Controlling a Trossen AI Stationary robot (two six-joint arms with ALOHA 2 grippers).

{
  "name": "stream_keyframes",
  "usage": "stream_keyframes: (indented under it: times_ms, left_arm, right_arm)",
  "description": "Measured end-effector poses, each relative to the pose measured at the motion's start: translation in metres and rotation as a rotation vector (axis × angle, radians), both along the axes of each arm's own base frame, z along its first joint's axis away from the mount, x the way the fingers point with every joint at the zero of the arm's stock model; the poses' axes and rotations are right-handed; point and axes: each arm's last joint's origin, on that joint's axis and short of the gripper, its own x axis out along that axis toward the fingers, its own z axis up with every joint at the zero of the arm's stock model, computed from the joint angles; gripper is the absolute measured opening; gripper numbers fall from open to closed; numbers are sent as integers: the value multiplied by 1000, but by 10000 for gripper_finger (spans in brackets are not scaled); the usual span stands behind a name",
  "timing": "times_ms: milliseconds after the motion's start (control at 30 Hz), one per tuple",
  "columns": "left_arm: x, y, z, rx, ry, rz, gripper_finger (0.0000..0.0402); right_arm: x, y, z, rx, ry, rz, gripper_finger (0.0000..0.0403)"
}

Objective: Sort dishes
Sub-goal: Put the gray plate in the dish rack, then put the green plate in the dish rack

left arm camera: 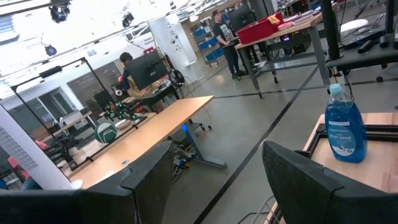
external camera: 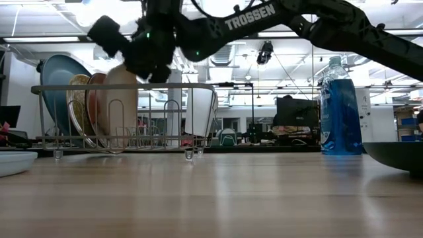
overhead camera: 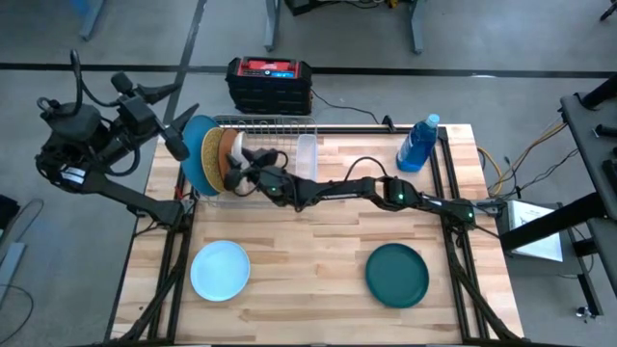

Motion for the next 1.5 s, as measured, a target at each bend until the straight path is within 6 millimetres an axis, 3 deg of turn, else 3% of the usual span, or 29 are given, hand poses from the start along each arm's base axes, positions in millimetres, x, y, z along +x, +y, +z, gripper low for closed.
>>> stream_keyframes:
  times_ms: [200,700,1233,1500]
  left_arm:
    - [4,-1,-1,2,12,0,235]
    - [9,-2,-2,5,25,0,235]
    - [16,-3,-4,9,45,1,235]
    - [15,-3,-7,2,65,5,235]
  right_arm:
    - [-1,1,18,-105,21,-1,244]
    - [-2,-17,1,-1,162,-9,298]
    - [-5,-28,-4,-39,331,26,346]
    - [-14,-24,28,-104,371,26,346]
